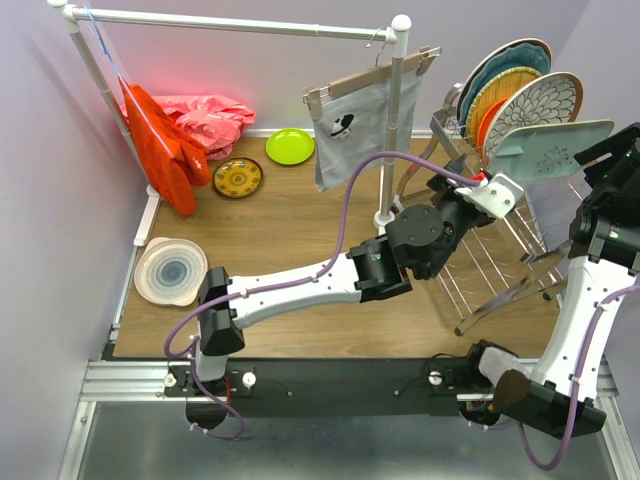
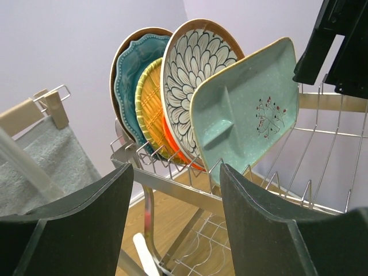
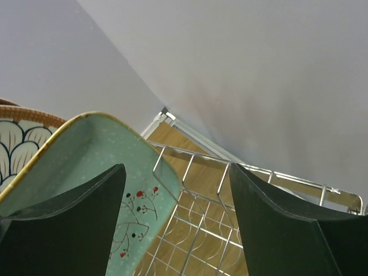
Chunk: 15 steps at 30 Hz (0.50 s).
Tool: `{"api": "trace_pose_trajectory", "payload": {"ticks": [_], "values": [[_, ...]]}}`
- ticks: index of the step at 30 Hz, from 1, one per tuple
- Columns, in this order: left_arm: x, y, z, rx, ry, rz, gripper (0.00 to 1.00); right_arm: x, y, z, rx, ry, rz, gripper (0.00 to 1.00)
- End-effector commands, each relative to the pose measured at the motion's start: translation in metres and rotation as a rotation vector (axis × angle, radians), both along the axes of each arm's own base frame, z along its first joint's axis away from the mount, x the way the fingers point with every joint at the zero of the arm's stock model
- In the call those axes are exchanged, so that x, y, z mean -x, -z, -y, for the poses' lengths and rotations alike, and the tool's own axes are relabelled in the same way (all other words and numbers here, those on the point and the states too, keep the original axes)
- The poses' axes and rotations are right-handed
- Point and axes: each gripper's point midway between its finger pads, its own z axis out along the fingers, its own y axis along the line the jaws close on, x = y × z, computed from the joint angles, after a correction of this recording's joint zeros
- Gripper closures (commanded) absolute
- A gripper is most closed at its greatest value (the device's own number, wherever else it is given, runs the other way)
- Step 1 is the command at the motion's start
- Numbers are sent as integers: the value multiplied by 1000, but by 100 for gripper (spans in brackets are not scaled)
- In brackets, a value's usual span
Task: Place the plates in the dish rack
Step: Insert the plate into the dish rack
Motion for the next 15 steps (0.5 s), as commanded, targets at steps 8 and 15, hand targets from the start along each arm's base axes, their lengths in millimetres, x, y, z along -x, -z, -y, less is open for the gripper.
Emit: {"api": "trace_pose_trajectory", "payload": {"ticks": [8, 15], "values": [[14, -12, -48, 35, 19, -79, 30, 19, -33, -45, 231, -260, -64, 9], [19, -12, -89, 61, 64, -161, 30, 38, -73, -95, 502, -539, -106, 1]]}}
